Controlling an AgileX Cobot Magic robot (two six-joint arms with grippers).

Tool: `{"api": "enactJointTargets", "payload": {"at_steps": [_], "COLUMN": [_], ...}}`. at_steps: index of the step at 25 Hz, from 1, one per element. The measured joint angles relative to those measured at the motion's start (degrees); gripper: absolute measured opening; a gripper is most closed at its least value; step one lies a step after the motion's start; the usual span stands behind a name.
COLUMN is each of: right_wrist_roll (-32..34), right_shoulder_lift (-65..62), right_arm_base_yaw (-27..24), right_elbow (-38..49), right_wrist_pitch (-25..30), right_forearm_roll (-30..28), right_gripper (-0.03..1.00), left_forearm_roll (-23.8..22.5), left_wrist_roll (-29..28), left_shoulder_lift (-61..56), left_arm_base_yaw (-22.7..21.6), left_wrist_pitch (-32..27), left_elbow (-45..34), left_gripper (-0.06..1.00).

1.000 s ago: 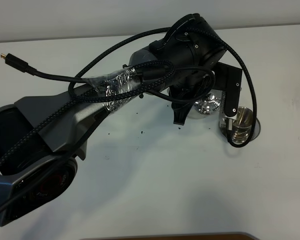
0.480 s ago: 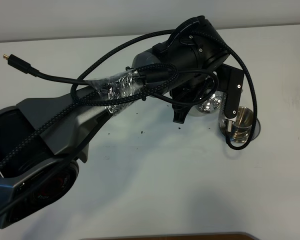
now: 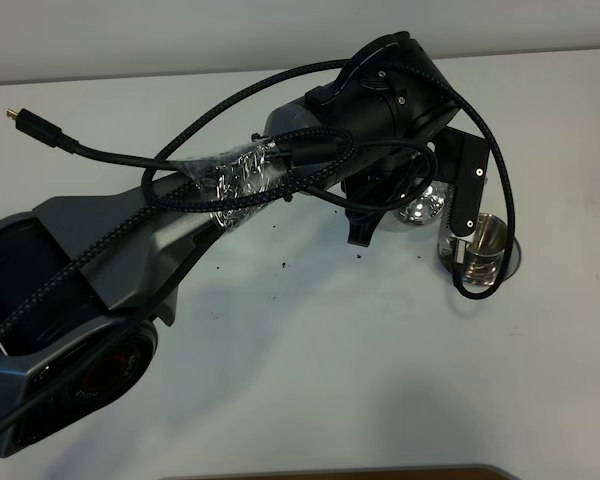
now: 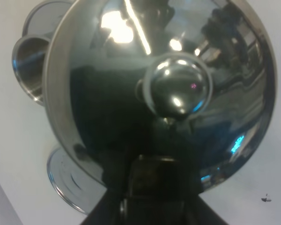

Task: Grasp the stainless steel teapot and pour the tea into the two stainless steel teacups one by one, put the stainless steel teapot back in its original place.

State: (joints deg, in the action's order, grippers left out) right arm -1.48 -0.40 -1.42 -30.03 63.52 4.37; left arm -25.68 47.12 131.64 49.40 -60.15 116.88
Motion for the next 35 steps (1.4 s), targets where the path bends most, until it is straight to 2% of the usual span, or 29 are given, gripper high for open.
{"api": "enactJointTargets", "payload": {"at_steps": [17,27,35], "right_wrist_roll": [0.0,0.0,0.0], "right_shoulder_lift": [0.0,0.0,0.0], "right_arm_base_yaw": [0.0,0.0,0.0], "right_elbow": [0.0,0.0,0.0], "right_wrist_pitch": [0.0,0.0,0.0], "right_forearm_roll": [0.0,0.0,0.0], "right_gripper": [0.38,0.38,0.38], "left_forearm_roll": [-1.61,-5.18,-6.48], "left_wrist_roll": [1.59,1.59,1.59], "left_shoulder_lift": [1.73,1.73,1.73], "left_arm_base_yaw": [0.99,1.35,1.35], "left_wrist_pitch": [0.86,1.16,4.1], "left_elbow": [-0.04,-0.41,-0.41], "left_gripper": [0.26,0.26,0.26]}}
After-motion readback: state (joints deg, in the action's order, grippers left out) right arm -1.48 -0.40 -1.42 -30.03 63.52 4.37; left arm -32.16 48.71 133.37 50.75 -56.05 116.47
